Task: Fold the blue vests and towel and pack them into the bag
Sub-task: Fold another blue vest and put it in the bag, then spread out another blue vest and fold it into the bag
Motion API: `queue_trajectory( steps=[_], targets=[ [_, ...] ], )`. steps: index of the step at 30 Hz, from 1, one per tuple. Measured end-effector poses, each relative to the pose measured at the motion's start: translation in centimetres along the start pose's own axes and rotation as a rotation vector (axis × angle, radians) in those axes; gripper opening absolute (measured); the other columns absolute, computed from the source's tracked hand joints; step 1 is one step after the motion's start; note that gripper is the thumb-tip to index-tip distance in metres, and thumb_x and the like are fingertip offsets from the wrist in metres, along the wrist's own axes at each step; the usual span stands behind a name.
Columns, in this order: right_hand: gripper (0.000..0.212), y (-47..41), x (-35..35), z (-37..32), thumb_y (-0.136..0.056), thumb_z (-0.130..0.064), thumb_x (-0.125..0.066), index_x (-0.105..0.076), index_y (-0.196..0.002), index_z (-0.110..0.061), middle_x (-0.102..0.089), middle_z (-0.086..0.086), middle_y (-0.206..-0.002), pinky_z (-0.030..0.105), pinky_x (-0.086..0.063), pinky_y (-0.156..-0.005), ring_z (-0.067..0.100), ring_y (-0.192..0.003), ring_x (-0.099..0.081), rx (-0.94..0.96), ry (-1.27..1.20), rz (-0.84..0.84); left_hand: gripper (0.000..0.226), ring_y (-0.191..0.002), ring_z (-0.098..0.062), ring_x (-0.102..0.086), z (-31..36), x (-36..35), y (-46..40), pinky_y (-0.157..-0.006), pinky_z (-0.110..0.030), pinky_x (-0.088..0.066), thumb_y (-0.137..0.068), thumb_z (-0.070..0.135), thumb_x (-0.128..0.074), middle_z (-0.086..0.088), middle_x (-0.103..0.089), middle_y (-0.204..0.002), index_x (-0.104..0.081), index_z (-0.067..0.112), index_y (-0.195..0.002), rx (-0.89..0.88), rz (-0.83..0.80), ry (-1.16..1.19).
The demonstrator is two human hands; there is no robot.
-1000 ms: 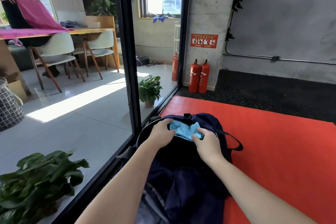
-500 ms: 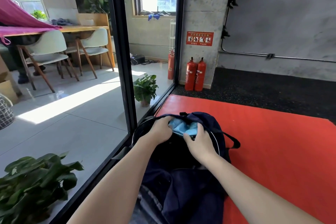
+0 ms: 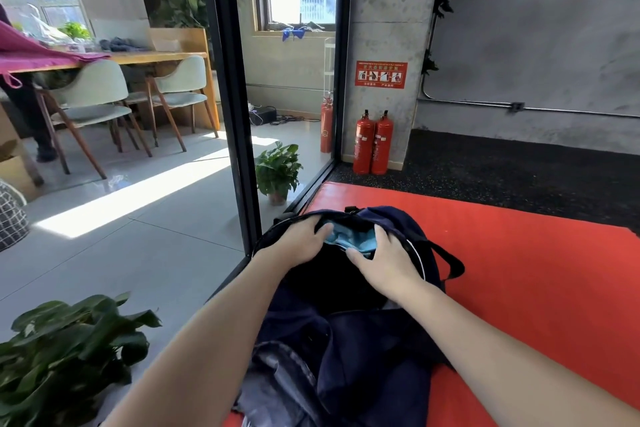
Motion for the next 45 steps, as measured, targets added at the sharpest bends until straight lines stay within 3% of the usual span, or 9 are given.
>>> queue_trajectory(
  steps=[7,13,19,24,29,32,35,38,45],
  targets=[
    [0.075,1.4,5.1,-3.9,-0.090,-0.051,-0.062,-0.032,-0.151,-0.021,-0.046,0.007,-0.150,0.037,-0.041,-0.107,0.027,-0.136,-0.045,0.073,0.061,0.090,0.051,-0.133,-0.027,-0.050,1.8,7.3,2.6,-0.109,-0.036,-0.038,-0.103,0.049,-0.043,-0.007,-0.056,-0.144,-0.046,0.023,-0.147,-0.028,0.074,-0.159],
    [0.072,3.6,11.9,-8.5,-0.089,-0.057,-0.057,-0.040,-0.146,-0.017,-0.053,0.009,-0.144,0.036,-0.035,-0.111,0.026,-0.135,-0.045,0.134,0.125,0.199,0.064,-0.143,-0.029,-0.037,8.0,14.0,5.7,-0.116,-0.039,-0.031,-0.102,0.052,-0.044,-0.011,-0.042,-0.155,-0.036,0.014,-0.153,-0.050,0.091,-0.293],
    [0.080,5.6,15.6,-11.2,-0.092,-0.053,-0.059,-0.029,-0.155,-0.015,-0.046,0.012,-0.149,0.038,-0.038,-0.109,0.029,-0.138,-0.043,0.155,0.060,0.239,0.062,-0.142,-0.030,-0.037,11.5,18.3,8.1,-0.114,-0.037,-0.031,-0.100,0.050,-0.050,-0.012,-0.047,-0.151,-0.043,0.013,-0.150,-0.119,0.196,-0.376],
    [0.083,6.4,12.7,-10.2,-0.090,-0.052,-0.061,-0.027,-0.156,-0.015,-0.044,0.011,-0.152,0.036,-0.040,-0.106,0.029,-0.138,-0.044,0.079,0.081,0.078,0.074,-0.133,-0.028,-0.049,7.6,14.4,8.0,-0.111,-0.042,-0.041,-0.090,0.064,-0.054,-0.008,-0.053,-0.146,-0.046,0.019,-0.147,-0.064,0.099,-0.332],
    [0.065,7.2,7.9,-6.6,-0.081,-0.051,-0.066,-0.047,-0.139,-0.028,-0.064,-0.001,-0.129,0.028,-0.039,-0.080,0.019,-0.107,-0.058,0.059,0.123,-0.100,0.065,-0.122,-0.028,-0.057,2.9,8.8,8.2,-0.105,-0.045,-0.044,-0.084,0.060,-0.058,-0.005,-0.064,-0.130,-0.054,0.020,-0.136,-0.022,0.000,-0.311],
    [0.057,7.2,7.1,-6.2,-0.088,-0.040,-0.067,-0.049,-0.141,-0.026,-0.062,-0.003,-0.133,0.023,-0.036,-0.082,0.018,-0.117,-0.058,0.095,-0.011,-0.120,0.064,-0.120,-0.026,-0.058,1.8,7.9,8.0,-0.107,-0.045,-0.043,-0.082,0.061,-0.056,0.000,-0.065,-0.126,-0.053,0.026,-0.136,-0.026,0.011,-0.258],
    [0.057,7.5,7.7,-6.6,-0.089,-0.039,-0.068,-0.051,-0.142,-0.025,-0.066,-0.009,-0.125,0.019,-0.041,-0.077,0.011,-0.104,-0.059,0.116,-0.099,-0.097,0.061,-0.126,-0.026,-0.054,2.8,8.0,8.7,-0.111,-0.042,-0.039,-0.091,0.050,-0.061,-0.002,-0.062,-0.134,-0.048,0.021,-0.143,-0.019,0.028,-0.250],
    [0.046,8.5,9.4,-6.4,-0.087,-0.034,-0.067,-0.060,-0.131,-0.023,-0.074,-0.015,-0.097,0.029,-0.052,-0.087,0.006,-0.091,-0.066,0.156,-0.195,-0.036,0.072,-0.137,-0.026,-0.046,4.6,8.1,10.1,-0.114,-0.040,-0.037,-0.091,0.048,-0.062,-0.005,-0.051,-0.148,-0.038,0.019,-0.153,-0.024,0.073,-0.249],
    [0.036,15.2,15.6,-0.4,-0.088,-0.026,-0.070,-0.062,-0.123,-0.020,-0.072,-0.005,-0.094,0.016,-0.052,-0.066,0.008,-0.073,-0.071,0.151,-0.237,0.008,0.055,-0.118,-0.024,-0.060,13.3,5.0,16.1,-0.099,-0.041,-0.050,-0.089,0.043,-0.058,-0.001,-0.066,-0.126,-0.052,0.025,-0.140,-0.142,0.107,-0.218]
  ],
)
Point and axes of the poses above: each hand's wrist, its own y-axis away from the middle knuckle, its own x-axis out of the back of the hand, z = x × y, the point moved 2 cm from there along -y, towards the middle knuckle
